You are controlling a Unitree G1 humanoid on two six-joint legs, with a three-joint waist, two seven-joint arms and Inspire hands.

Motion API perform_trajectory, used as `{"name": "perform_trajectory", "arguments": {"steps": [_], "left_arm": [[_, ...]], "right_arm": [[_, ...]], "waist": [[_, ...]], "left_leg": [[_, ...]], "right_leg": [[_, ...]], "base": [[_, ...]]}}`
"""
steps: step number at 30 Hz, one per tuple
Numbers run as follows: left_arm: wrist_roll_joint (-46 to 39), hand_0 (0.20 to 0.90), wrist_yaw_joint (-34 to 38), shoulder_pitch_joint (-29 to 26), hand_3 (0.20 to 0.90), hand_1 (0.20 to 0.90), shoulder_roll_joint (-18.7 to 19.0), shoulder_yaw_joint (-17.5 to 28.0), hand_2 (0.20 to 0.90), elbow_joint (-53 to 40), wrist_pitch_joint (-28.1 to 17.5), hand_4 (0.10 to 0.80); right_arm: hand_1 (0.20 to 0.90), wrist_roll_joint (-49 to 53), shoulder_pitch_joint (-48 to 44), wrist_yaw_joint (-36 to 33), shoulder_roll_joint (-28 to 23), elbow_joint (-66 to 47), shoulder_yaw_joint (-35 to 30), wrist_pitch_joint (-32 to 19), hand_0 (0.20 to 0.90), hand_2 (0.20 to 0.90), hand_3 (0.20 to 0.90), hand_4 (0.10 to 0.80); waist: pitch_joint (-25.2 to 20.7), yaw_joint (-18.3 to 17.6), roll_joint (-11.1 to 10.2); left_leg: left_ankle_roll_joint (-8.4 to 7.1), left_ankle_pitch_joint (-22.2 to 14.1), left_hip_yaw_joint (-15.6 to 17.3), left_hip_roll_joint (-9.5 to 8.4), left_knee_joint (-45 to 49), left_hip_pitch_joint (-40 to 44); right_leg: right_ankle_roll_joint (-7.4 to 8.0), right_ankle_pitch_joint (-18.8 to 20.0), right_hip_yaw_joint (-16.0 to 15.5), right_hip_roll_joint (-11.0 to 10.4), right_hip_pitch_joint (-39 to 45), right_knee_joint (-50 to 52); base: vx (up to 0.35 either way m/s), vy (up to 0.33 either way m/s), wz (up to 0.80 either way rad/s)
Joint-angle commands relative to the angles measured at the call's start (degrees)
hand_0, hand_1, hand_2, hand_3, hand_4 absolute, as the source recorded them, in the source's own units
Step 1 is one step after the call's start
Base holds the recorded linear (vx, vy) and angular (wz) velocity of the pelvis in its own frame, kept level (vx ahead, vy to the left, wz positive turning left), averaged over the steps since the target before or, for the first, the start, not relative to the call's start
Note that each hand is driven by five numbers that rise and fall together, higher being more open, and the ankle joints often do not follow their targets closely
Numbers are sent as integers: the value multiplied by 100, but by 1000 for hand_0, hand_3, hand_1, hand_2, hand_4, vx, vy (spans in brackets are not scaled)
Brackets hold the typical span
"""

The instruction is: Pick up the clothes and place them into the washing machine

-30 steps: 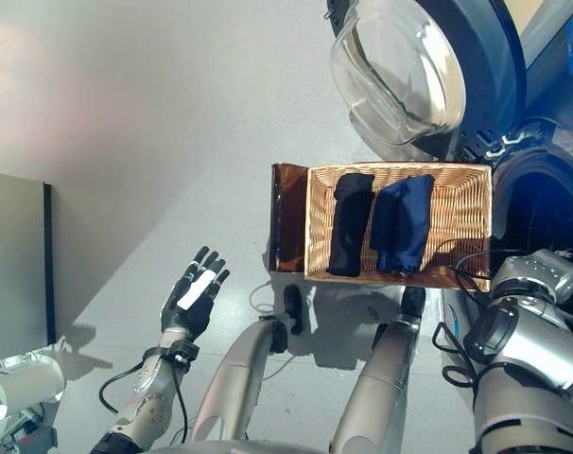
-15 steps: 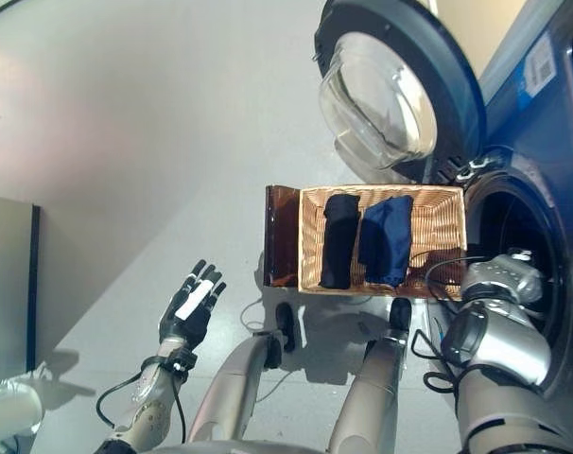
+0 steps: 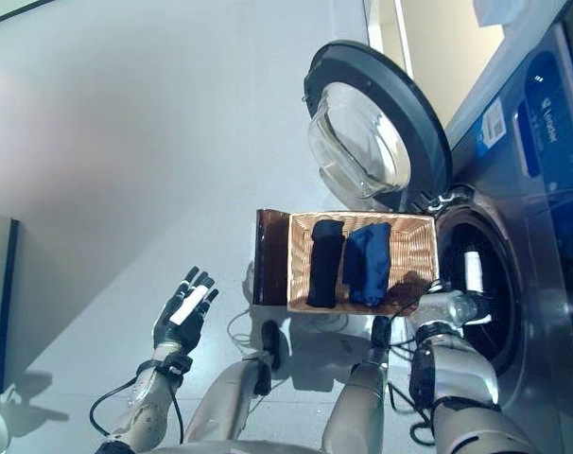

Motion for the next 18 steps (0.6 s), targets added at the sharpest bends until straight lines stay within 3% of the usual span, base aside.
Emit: {"name": "perform_trajectory", "arguments": {"steps": [1,9,18], "left_arm": [[361,900,-99,-40,900,900,143,447,900,-299,-424,800],[561,900,-112,-84,900,900,117,594,900,-361,-424,800],[606,900,-90,-66,900,900,137,624,900,-511,-424,800]], "right_arm": [[900,-1206,27,18,-76,-261,496,0,900,900,900,800],[900,-3045,-34,30,164,-245,1588,546,900,900,900,800],[900,-3994,-315,-298,237,170,1825,922,900,900,900,800]], "waist": [[-48,83,-141],[-21,183,-211],[47,364,-124]], "left_leg": [[-470,341,-391,242,-256,-45],[-458,371,-463,246,-175,-98],[-442,383,-514,233,-61,-253]], "right_leg": [[-210,173,-117,2,439,-48],[-224,158,-182,5,460,16],[-224,106,-245,0,404,88]], "base": [[54,-46,5],[4,-10,4],[-3,0,4]]}}
